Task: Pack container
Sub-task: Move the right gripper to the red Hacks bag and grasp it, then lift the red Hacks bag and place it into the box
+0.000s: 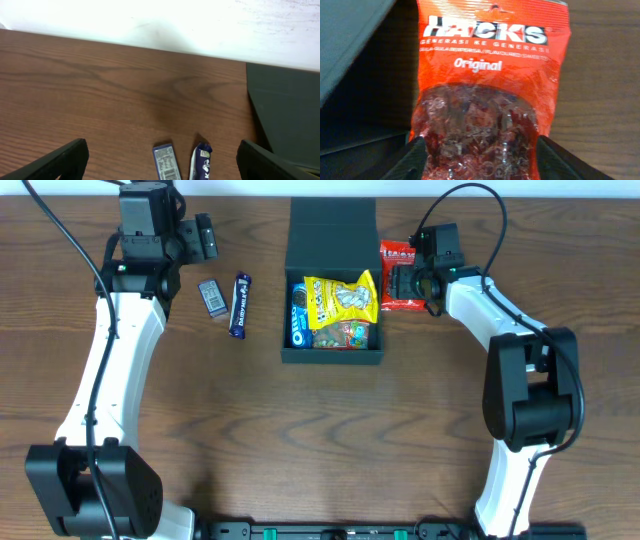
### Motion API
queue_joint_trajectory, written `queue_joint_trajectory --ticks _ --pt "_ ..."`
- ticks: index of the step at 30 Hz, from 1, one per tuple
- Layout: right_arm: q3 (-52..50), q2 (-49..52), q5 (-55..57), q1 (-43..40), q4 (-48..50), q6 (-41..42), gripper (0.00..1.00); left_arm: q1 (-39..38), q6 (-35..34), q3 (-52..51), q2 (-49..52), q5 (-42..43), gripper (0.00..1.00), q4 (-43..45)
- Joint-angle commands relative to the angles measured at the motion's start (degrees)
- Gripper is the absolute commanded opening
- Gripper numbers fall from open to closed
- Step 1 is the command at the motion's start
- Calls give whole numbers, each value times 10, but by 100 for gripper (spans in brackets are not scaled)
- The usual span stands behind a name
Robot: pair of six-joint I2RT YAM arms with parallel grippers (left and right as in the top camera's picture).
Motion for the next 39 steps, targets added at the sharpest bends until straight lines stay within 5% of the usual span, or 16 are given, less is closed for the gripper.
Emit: queue_joint_trajectory --ticks 1,8,21,39 --pt "-3 16 20 5 -1 5 65 2 2 14 -5 2 95 -1" --pt "-3 34 20 5 -5 5 61 2 2 14 -5 2 95 -1" --pt "-2 35 20 4 -29 3 1 2 2 14 -5 2 95 -1" --pt "-2 -133 29 -20 -40 -46 1 2 2 14 -5 2 95 -1"
